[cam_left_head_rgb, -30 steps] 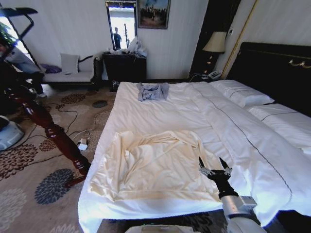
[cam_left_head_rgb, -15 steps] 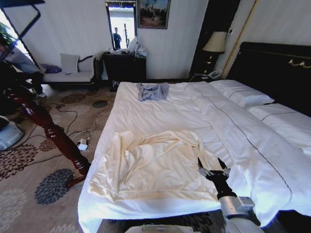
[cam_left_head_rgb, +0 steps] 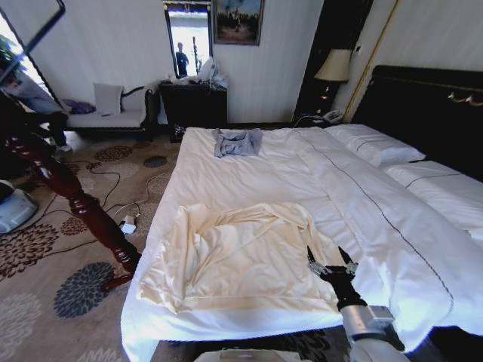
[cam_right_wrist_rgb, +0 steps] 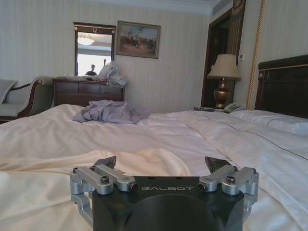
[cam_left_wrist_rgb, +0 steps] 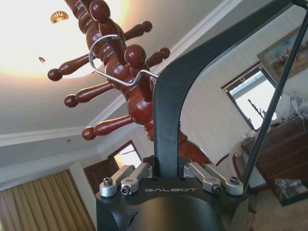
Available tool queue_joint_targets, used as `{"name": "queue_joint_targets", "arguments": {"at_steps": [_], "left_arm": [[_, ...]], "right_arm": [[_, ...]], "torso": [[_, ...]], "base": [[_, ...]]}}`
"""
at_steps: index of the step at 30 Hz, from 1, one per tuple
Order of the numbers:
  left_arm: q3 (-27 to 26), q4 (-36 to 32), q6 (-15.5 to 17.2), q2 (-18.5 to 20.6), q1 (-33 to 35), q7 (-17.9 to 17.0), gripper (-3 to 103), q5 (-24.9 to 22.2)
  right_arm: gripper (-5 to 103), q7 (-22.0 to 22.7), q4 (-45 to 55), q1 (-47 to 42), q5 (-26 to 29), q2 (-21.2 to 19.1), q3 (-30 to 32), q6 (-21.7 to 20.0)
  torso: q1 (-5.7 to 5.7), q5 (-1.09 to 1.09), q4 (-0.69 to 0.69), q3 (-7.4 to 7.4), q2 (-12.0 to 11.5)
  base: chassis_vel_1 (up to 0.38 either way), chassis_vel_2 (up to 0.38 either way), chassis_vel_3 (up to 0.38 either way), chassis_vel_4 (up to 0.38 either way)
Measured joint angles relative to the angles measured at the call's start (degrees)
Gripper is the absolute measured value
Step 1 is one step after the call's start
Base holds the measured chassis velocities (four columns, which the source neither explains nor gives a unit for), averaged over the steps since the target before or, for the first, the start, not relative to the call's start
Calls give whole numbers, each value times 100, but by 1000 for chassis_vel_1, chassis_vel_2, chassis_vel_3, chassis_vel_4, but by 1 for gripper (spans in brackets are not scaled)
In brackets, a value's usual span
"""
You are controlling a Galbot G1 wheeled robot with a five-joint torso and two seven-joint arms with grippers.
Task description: Pick up the clothes from the bed and hang them on the clothes hanger.
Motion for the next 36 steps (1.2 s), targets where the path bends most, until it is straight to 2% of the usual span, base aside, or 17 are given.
{"name": "queue_joint_targets", "arguments": {"at_steps": [5, 8, 11, 12, 14, 15, 16, 17, 19, 21, 23, 26, 27, 29, 30, 33, 36], "left_arm": [[-232, -298, -87, -86, 348, 66, 22, -168], [-28, -466, -101, -31, 347, 75, 22, -275], [582, -668, -108, 51, 210, 104, 22, -256], [582, -668, -108, 51, 210, 104, 22, -256], [1317, -744, -105, 126, -75, 110, 22, -105], [1890, -754, -85, 184, -379, 93, 22, 28], [2165, -755, -82, 218, -531, 73, 22, 87], [2165, -755, -82, 218, -531, 73, 22, 87], [2898, -751, -65, 305, -951, 28, 22, 194], [3892, -655, -63, 453, -1536, 36, 22, 322], [4144, -611, -63, 497, -1670, 44, 22, 362], [5732, -151, -168, 774, -2472, 149, 22, 763], [5732, -151, -168, 774, -2472, 149, 22, 763], [6447, 166, -256, 942, -3076, 234, 22, 847], [6595, 285, -311, 1027, -3222, 301, 22, 884], [6653, 414, -416, 1164, -3267, 390, 22, 973], [6874, 566, -544, 1333, -3183, 491, 22, 1002]], "right_arm": [[100, 8, -27, 24, 1, -18, -36, -15], [100, 18, -27, 30, 7, -21, -38, -18], [100, 32, -14, 26, 57, -40, 25, -19], [100, 32, -14, 26, 57, -40, 25, -19], [100, 48, 15, 18, 156, -71, 152, -20], [100, 59, 36, 14, 225, -95, 232, -24], [100, 64, 43, 13, 251, -105, 262, -27], [100, 64, 43, 13, 251, -105, 262, -27], [100, 87, 58, 8, 316, -127, 339, -35], [100, 112, 72, -10, 423, -145, 441, -44], [100, 118, 77, -16, 455, -151, 463, -46], [100, 197, 126, -44, 781, -243, 587, -149], [100, 197, 126, -44, 781, -243, 587, -149], [100, 274, 135, -22, 968, -362, 658, -252], [100, 316, 128, 23, 1077, -456, 667, -327], [100, 407, 72, 174, 1330, -736, 645, -505], [100, 544, -64, 479, 1921, -1515, 617, -808]], "torso": [[0, 1, 0, 0, 0], [0, 2, -1, 0, 0], [0, 1, -2, 0, 0], [0, 1, -2, 0, 0], [0, 1, -1, 0, 0], [0, 0, -2, 0, 0], [0, -1, -2, 0, 0], [0, -1, -2, 0, 0], [0, 0, -2, 0, 0], [0, 0, -2, 1, 0], [0, 1, -2, 1, 0], [0, -1, -2, 1, 0], [0, -1, -2, 1, 0], [1, -1, -4, 1, 0], [1, -1, -6, 2, -1], [1, 2, -5, 1, -1], [0, 0, 2, 1, 0]], "base": [[0, 0, 0, 0], [0, 0, 0, 0], [0, 0, 0, 0], [0, 0, 0, 0], [0, 0, 0, 0], [0, 0, 0, 0], [0, 0, 0, 0], [0, 0, 0, 0], [0, 0, 0, 0], [0, 0, 0, 0], [0, 0, 0, 0], [0, 0, 0, 0], [0, 0, 0, 0], [0, 0, 0, 0], [0, 0, 0, 0], [0, 0, 0, 0], [0, 0, 0, 0]]}}
